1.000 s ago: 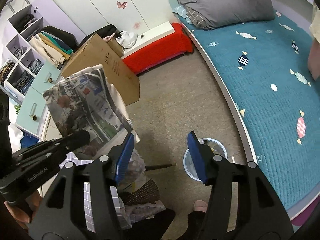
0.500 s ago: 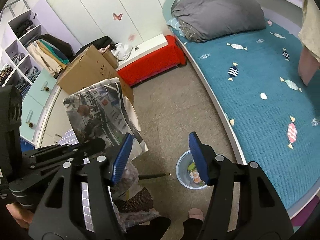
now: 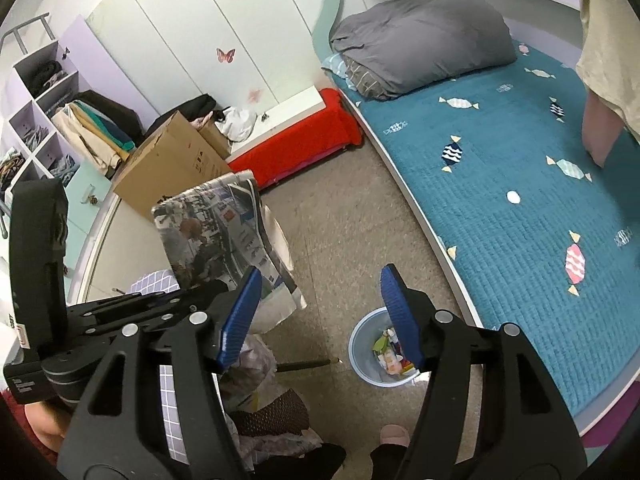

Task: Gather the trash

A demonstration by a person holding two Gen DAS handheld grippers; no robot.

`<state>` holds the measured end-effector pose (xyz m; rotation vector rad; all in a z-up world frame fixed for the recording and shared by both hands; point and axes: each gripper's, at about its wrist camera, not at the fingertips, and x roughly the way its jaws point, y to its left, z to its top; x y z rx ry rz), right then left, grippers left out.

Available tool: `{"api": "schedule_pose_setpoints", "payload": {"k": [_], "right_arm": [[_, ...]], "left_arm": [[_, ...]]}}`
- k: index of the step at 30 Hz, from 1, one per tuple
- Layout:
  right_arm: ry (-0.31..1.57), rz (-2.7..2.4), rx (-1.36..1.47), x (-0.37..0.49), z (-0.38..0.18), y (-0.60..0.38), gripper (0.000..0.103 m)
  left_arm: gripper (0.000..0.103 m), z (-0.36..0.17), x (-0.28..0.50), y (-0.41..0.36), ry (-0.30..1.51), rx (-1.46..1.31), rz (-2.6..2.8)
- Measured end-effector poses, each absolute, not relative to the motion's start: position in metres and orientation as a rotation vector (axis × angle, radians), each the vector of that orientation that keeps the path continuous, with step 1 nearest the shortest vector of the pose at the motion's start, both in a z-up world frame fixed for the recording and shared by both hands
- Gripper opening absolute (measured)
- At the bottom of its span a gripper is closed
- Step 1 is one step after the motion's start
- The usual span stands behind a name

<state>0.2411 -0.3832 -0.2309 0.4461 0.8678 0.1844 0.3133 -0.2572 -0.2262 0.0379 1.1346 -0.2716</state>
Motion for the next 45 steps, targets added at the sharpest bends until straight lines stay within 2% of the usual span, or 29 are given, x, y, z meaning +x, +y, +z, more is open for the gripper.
{"api": "schedule_pose_setpoints", "payload": {"k": [2, 3, 5, 6, 7, 14, 22, 36, 45], "right_arm": [[0.862, 0.179, 0.451, 0.239, -0.230, -0.384, 0.062], [0.859, 0.176, 0.453, 0.238, -0.230, -0.386, 0.062], [0.860, 0.169, 0.461, 0.237, -0.230, -0.388, 0.062], [0.859, 0.167, 0.463, 0.236, -0.230, -0.389, 0.062], [0.858, 0.167, 0.462, 0.235, -0.229, -0.390, 0.062], [0.863, 0.190, 0.442, 0.228, -0.228, -0.388, 0.062], [0.847, 0.260, 0.372, 0.214, -0.216, -0.366, 0.062], [0.734, 0.353, 0.215, 0.159, -0.168, -0.307, 0.065], [0.635, 0.312, 0.249, 0.096, -0.138, -0.270, 0.069]], "left_arm": [[0.010, -0.227, 0.314, -0.258, 1.136, 0.036, -0.271], [0.014, -0.228, 0.315, -0.258, 1.141, 0.038, -0.269], [0.032, -0.229, 0.317, -0.258, 1.143, 0.040, -0.272], [0.049, -0.228, 0.317, -0.259, 1.132, 0.045, -0.263], [0.059, -0.228, 0.317, -0.260, 1.126, 0.047, -0.256], [0.059, -0.224, 0.306, -0.258, 1.107, 0.039, -0.220], [0.067, -0.208, 0.274, -0.241, 1.050, 0.030, -0.146], [0.075, -0.148, 0.192, -0.169, 0.890, -0.025, 0.008], [0.078, -0.116, 0.118, -0.113, 0.795, -0.022, 0.026]]}}
